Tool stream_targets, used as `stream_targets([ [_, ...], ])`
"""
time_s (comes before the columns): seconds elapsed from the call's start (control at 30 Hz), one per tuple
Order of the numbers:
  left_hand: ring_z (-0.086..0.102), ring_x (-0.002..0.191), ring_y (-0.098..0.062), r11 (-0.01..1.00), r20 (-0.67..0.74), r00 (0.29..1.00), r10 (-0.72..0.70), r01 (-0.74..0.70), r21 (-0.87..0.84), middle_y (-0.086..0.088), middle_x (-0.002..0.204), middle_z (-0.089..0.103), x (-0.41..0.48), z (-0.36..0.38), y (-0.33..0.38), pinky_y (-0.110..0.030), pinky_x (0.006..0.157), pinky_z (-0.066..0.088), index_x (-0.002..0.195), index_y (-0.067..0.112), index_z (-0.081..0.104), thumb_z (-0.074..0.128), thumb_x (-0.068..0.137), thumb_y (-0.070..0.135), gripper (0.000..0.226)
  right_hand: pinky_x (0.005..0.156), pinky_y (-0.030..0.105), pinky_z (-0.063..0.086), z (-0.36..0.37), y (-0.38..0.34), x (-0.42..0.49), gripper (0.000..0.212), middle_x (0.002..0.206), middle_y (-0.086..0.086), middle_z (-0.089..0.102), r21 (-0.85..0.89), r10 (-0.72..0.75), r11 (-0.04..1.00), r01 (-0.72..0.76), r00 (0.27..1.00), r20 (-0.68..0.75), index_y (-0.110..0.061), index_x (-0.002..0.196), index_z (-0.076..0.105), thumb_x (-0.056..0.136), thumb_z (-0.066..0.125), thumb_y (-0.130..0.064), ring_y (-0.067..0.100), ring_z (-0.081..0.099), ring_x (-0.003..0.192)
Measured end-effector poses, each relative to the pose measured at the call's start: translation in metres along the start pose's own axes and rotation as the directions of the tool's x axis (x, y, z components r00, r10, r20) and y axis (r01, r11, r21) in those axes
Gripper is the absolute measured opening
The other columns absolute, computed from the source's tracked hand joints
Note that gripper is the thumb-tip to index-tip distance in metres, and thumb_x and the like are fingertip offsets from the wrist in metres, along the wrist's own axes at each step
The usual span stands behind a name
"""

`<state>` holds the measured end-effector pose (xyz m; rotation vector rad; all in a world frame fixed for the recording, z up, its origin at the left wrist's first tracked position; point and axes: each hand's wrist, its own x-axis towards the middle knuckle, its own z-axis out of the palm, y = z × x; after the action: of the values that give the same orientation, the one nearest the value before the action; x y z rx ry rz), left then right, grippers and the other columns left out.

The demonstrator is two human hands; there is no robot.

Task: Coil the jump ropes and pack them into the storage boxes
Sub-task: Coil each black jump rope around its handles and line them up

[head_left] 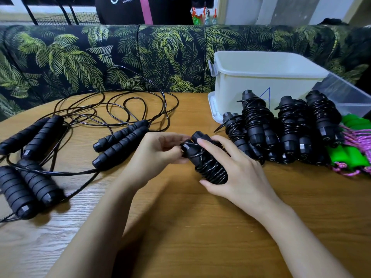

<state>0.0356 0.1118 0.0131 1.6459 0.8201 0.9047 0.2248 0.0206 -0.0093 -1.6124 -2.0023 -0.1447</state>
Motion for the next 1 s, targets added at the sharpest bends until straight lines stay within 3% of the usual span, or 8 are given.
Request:
stream_targets([
  [0.27, 0.073, 0.071, -0.019, 0.925, 0.044, 0.981, -0.189, 0.193, -0.327, -0.013, 0.084, 0.075, 0.001, -0.007, 0.010, -0.024, 0.065, 0.058, 0.097, 0.001, 0.070, 0.051, 0.092, -0.009, 0.022, 0.090, 0.033, 0.055, -0.006, 0.002, -0.001, 0.092, 0.145, -0.012, 0.044, 0.131, -0.063, 0.989, 0.074, 0.994, -0.087, -0.037, 0.149, 0.038, 0.068, 0.082, -0.038, 0.009, 0.059, 0.116],
  [0.43, 0.067, 0.079, -0.017, 0.872, 0.148, 0.955, -0.258, 0.296, -0.391, -0.012, 0.088, 0.069, 0.001, -0.002, 0.009, -0.021, 0.066, 0.057, 0.079, 0.013, 0.080, 0.065, 0.078, -0.005, 0.023, 0.098, 0.034, 0.052, -0.006, 0.002, -0.003, 0.085, 0.147, -0.012, 0.040, 0.242, -0.079, 0.965, 0.101, 0.992, -0.098, -0.036, 0.149, 0.037, 0.073, 0.073, -0.043, 0.010, 0.055, 0.123],
  [0.5, 0.060, 0.079, -0.016, 0.827, 0.182, 0.926, -0.330, 0.376, -0.417, -0.013, 0.086, 0.062, 0.002, -0.002, 0.004, -0.018, 0.063, 0.056, 0.076, 0.016, 0.078, 0.060, 0.086, -0.005, 0.030, 0.096, 0.034, 0.054, -0.005, 0.000, -0.004, 0.084, 0.148, -0.012, 0.039, 0.262, -0.085, 0.959, 0.104, 0.993, -0.081, -0.037, 0.149, 0.035, 0.074, 0.071, -0.045, 0.010, 0.055, 0.123],
  [0.57, 0.065, 0.073, -0.012, 0.788, 0.200, 0.908, -0.368, 0.419, -0.451, -0.005, 0.080, 0.069, 0.001, 0.000, 0.002, -0.017, 0.061, 0.056, 0.079, 0.017, 0.074, 0.061, 0.083, 0.005, 0.019, 0.093, 0.035, 0.056, -0.003, -0.002, -0.005, 0.084, 0.147, -0.014, 0.038, 0.263, -0.075, 0.961, 0.089, 0.995, -0.064, -0.039, 0.150, 0.034, 0.074, 0.069, -0.046, 0.009, 0.056, 0.121],
  [0.7, 0.071, 0.073, -0.013, 0.821, 0.116, 0.951, -0.288, 0.307, -0.481, -0.006, 0.086, 0.075, 0.000, 0.005, 0.002, -0.024, 0.066, 0.059, 0.091, 0.014, 0.074, 0.068, 0.072, 0.015, 0.019, 0.085, 0.042, 0.058, -0.002, -0.003, -0.003, 0.088, 0.145, -0.011, 0.041, 0.192, -0.009, 0.981, 0.023, 0.997, -0.073, -0.038, 0.149, 0.037, 0.072, 0.078, -0.041, 0.014, 0.059, 0.115],
  [0.8, 0.071, 0.089, -0.017, 0.975, -0.076, 0.994, -0.078, 0.060, -0.214, -0.003, 0.093, 0.076, 0.000, 0.007, 0.001, -0.030, 0.082, 0.058, 0.091, 0.019, 0.077, 0.074, 0.079, 0.007, 0.018, 0.079, 0.041, 0.059, 0.000, -0.006, -0.002, 0.086, 0.144, -0.007, 0.042, 0.110, 0.043, 0.993, -0.031, 0.994, -0.101, -0.038, 0.146, 0.038, 0.071, 0.081, -0.039, 0.021, 0.062, 0.108],
  [0.87, 0.070, 0.096, -0.015, 0.998, -0.109, 0.993, 0.044, -0.048, -0.035, 0.000, 0.097, 0.077, -0.001, 0.010, 0.000, -0.028, 0.088, 0.055, 0.097, 0.020, 0.076, 0.065, 0.087, -0.001, 0.026, 0.073, 0.042, 0.060, 0.002, -0.009, -0.002, 0.082, 0.142, -0.005, 0.042, 0.065, 0.063, 0.996, -0.056, 0.993, -0.105, -0.039, 0.142, 0.039, 0.071, 0.080, -0.039, 0.025, 0.064, 0.103],
  [1.0, 0.071, 0.094, -0.008, 0.999, -0.078, 0.996, 0.039, -0.037, 0.028, 0.005, 0.096, 0.077, -0.001, 0.017, -0.001, -0.021, 0.085, 0.053, 0.101, 0.018, 0.074, 0.057, 0.092, -0.005, 0.030, 0.066, 0.039, 0.058, 0.002, -0.009, -0.001, 0.077, 0.139, -0.003, 0.045, -0.020, 0.065, 0.998, -0.068, 0.991, -0.120, -0.037, 0.135, 0.045, 0.068, 0.083, -0.034, 0.024, 0.063, 0.104],
])
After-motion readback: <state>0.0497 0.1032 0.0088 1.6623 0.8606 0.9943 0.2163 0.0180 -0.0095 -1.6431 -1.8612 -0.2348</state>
